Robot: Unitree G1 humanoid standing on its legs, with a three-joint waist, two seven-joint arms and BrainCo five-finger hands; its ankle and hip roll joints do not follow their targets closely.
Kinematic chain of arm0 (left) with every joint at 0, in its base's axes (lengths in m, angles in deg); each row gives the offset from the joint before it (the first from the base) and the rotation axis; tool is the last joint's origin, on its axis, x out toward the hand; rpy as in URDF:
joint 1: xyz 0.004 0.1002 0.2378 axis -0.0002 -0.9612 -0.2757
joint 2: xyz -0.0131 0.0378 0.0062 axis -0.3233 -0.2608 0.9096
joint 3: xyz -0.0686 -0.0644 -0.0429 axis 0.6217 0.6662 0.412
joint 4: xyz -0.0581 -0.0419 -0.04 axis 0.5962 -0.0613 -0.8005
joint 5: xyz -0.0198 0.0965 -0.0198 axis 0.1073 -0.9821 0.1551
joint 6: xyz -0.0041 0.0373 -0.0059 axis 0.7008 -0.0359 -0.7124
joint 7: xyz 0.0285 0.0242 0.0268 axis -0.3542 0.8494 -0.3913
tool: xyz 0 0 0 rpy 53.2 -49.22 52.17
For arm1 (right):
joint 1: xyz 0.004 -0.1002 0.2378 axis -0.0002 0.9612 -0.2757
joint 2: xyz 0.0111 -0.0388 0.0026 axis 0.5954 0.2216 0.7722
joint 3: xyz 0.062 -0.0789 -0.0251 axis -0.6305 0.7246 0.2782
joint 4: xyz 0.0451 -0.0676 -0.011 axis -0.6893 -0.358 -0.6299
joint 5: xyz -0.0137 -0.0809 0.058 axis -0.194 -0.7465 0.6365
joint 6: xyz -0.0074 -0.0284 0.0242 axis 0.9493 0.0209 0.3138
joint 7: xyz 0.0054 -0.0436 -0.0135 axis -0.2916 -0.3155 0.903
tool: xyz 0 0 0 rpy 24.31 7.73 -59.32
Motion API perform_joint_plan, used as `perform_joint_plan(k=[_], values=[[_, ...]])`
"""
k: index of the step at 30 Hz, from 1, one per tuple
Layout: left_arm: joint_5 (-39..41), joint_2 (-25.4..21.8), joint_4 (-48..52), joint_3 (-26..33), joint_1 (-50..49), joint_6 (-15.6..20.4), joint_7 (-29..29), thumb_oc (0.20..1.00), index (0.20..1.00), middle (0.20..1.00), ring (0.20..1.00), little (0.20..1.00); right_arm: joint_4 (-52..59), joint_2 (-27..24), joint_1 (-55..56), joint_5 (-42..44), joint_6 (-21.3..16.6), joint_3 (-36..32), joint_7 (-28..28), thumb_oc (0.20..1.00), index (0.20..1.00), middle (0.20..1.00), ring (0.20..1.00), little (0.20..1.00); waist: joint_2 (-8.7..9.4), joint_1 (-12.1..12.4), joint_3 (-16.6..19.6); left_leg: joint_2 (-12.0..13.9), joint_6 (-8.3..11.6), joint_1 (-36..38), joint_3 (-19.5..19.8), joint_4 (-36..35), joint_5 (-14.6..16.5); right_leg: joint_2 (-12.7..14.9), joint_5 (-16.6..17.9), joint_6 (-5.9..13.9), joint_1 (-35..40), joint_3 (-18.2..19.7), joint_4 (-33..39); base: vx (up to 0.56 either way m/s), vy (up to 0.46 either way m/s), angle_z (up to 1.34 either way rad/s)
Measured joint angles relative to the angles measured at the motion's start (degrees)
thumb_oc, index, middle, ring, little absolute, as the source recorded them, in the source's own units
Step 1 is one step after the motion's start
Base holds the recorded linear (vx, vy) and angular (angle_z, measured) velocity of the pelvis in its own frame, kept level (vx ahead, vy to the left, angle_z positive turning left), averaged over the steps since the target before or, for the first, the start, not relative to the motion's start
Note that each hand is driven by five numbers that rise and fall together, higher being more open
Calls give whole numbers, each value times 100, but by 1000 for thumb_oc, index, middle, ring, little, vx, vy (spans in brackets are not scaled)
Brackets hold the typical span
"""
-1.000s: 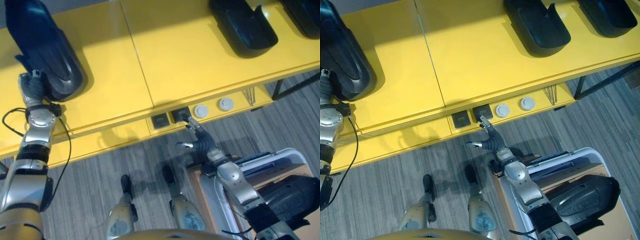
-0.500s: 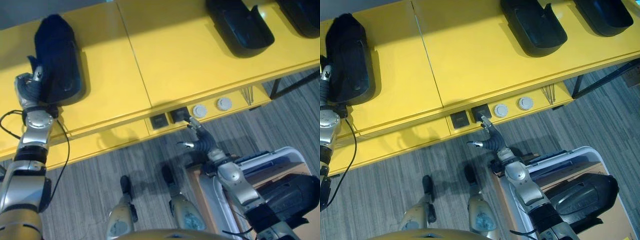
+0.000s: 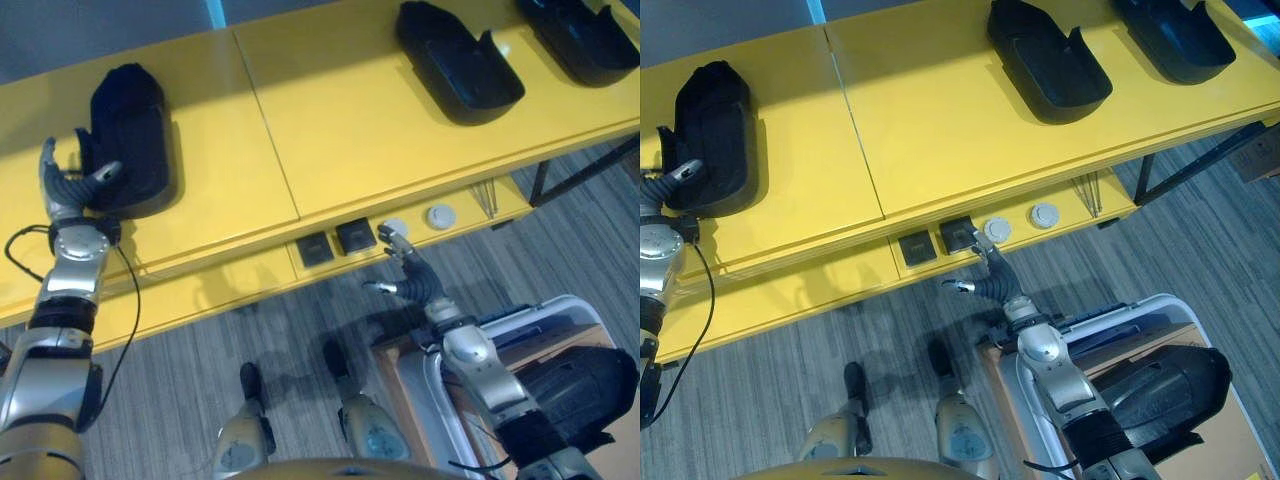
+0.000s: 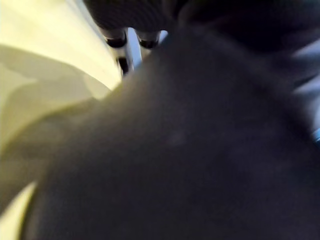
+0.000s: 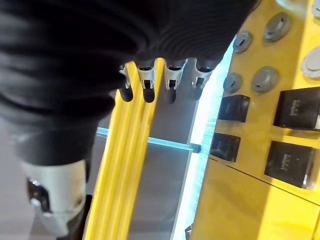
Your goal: Move parts from the plastic box to the shelf.
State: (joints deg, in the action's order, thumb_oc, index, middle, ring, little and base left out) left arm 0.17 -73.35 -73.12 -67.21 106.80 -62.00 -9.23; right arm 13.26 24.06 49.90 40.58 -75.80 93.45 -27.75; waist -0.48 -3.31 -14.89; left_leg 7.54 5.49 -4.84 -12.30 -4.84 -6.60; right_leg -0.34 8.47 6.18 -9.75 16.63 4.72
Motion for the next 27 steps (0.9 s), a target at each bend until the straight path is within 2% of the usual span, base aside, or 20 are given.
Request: perform_joint_plan(k=[3, 4, 6, 8, 13, 14, 16, 17, 18, 19, 20, 22, 24, 27], values=[[17, 9, 355, 19, -98, 12, -4, 1000, 1000, 1000, 1000, 1000, 173, -36, -23, 1, 34, -165, 28, 1000, 1000, 1000, 1000, 1000, -3, 53, 74, 4, -2, 133, 13, -1, 34, 5, -50, 26, 153, -15, -1, 30, -8, 5], [69, 16, 1148, 184, -399, 95, -5, 1000, 1000, 1000, 1000, 1000, 556, -86, -27, 2, 37, -360, 53, 1000, 1000, 1000, 1000, 1000, -3, 80, 87, -7, -4, 249, 91, -2, 48, 21, -67, 17, 299, -58, -1, 20, 9, 14], [71, 41, 1712, 270, -673, 268, -9, 1000, 1000, 1000, 1000, 1000, 701, -97, -71, 5, 0, -525, 59, 1000, 1000, 1000, 1000, 1000, -8, 84, 141, -17, -9, 360, 146, -1, 58, 38, -114, -2, 442, -146, 0, 15, 20, 20], [72, 67, 1854, 270, -852, 399, -15, 1000, 1000, 1000, 1000, 1000, 660, -100, -110, 8, -27, -541, 78, 1000, 1000, 1000, 1000, 1000, -18, 204, 423, -21, -27, 402, 145, -2, 124, 41, -168, -7, 489, -147, -1, 8, 18, 5], [50, 120, 2223, 502, -1139, 466, -75, 1000, 1000, 1000, 1000, 1000, 669, -99, -228, 10, -41, -533, 110, 1000, 1000, 1000, 1000, 1000, -74, 345, 671, -66, -45, 580, 162, -6, 151, 94, -218, 17, 685, -168, -1, 0, 26, 3], [-57, 276, 2872, 759, -1596, 527, -99, 1000, 1000, 1000, 1000, 1000, 705, -94, -267, 11, -41, -496, 110, 1000, 1000, 1000, 1000, 1000, -106, 376, 714, -107, -90, 608, 187, -29, 183, 136, -228, 30, 730, -183, -1, -3, 35, 12], [-191, 503, 3358, 797, -1949, 679, -153, 1000, 1000, 1000, 1000, 1000, 685, -81, -299, 5, -41, -443, 110, 1000, 1000, 1000, 1000, 1000, -134, 444, 757, -145, -104, 617, 255, -29, 186, 184, -253, 43, 784, -252, -1, -2, 28, 16], [-267, 803, 3842, 899, -2345, 790, -179, 1000, 1000, 1000, 1000, 1000, 672, -50, -413, -5, -39, -257, 103, 680, 680, 680, 680, 680, -143, 486, 806, -172, -102, 610, 294, -32, 209, 212, -262, 41, 780, -283, -1, 6, 11, 12], [-287, 1023, 4137, 911, -2620, 888, -174, 1000, 1000, 1000, 1000, 1000, 673, -61, -487, -43, -40, -107, 104, 573, 573, 573, 573, 573, -149, 538, 836, -188, -99, 587, 311, -32, 222, 227, -271, 46, 783, -296, -1, 14, 0, 10], [-340, 1192, 4384, 888, -2846, 967, -149, 1000, 1000, 1000, 1000, 1000, 659, -69, -550, -118, -40, 27, 104, 354, 354, 354, 354, 354, -142, 565, 859, -199, -103, 605, 331, -29, 221, 235, -276, 47, 777, -304, 0, 1, -4, 14], [-399, 1319, 4591, 831, -3053, 1055, -80, 1000, 1000, 1000, 1000, 1000, 629, -47, -626, -157, -36, 174, 110, 216, 216, 216, 216, 216, -121, 663, 873, -202, -115, 582, 365, -24, 213, 239, -284, 43, 792, -344, -1, 1, -12, 19], [-411, 1634, 5065, 604, -3499, 1192, 19, 1000, 1000, 1000, 1000, 1000, 485, 91, -896, -293, -35, 573, 106, 200, 200, 200, 200, 200, -52, 939, 912, -206, -117, 543, 459, -23, 207, 242, -298, 33, 802, -419, -1, -8, -7, 22], [-462, 1685, 5165, 508, -3639, 1215, 73, 1000, 1000, 1000, 1000, 1000, 348, 146, -1051, -340, -30, 756, 103, 200, 200, 200, 200, 200, -18, 992, 933, -207, -119, 520, 490, -22, 200, 245, -303, 34, 798, -457, -1, -9, -1, 20], [-483, 1798, 5195, 214, -3863, 1308, 248, 1000, 1000, 1000, 1000, 1000, -90, 545, -1376, -362, 21, 1054, 98, 200, 200, 200, 200, 200, 89, 1363, 956, -229, -119, 387, 682, -1, 157, 274, -337, 32, 785, -614, -1, 5, -17, 31]])
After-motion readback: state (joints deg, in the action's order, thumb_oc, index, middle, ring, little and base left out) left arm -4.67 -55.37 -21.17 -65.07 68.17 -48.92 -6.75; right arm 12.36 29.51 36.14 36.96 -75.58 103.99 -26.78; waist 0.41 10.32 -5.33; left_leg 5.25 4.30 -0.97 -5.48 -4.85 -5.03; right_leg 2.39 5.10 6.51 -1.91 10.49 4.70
